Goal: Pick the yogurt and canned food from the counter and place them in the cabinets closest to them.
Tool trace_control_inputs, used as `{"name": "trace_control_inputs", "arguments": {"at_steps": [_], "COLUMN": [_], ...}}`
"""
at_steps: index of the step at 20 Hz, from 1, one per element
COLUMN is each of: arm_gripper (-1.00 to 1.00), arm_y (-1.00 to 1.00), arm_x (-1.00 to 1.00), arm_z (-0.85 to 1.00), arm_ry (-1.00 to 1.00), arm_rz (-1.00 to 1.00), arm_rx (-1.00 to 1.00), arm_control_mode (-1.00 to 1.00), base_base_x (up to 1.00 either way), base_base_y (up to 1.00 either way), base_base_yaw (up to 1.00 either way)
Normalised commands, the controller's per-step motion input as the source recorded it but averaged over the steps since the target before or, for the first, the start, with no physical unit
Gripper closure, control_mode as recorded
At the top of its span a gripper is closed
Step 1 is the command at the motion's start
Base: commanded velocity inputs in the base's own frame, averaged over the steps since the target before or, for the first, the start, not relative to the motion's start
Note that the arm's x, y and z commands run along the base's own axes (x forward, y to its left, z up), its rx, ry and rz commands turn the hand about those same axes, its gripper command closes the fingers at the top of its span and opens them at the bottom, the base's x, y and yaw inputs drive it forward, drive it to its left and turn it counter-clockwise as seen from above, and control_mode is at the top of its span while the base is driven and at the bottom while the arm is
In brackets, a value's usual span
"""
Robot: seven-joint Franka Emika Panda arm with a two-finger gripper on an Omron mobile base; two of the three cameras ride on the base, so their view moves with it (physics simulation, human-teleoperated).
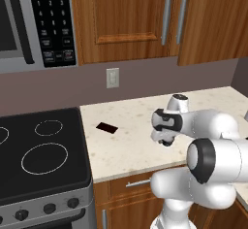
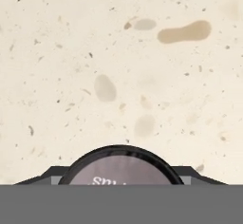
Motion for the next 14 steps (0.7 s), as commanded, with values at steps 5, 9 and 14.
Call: {"name": "trace_control_inputs", "arguments": {"at_steps": [5,9,14], "arm_gripper": [1.00,1.00,1.00], "arm_y": [0.00,0.00,0.00], "arm_x": [-0.01,-0.07,-0.14], "arm_z": [0.44,0.47,0.51], "arm_ry": [0.00,0.01,0.00], "arm_rz": [0.00,-0.01,-0.03], "arm_rx": [0.01,0.00,0.00], "arm_control_mode": [-1.00,-1.00,-1.00], "base_base_x": [0.00,0.00,0.00], "base_base_y": [0.00,0.00,0.00], "base_base_yaw": [0.00,0.00,0.00]}}
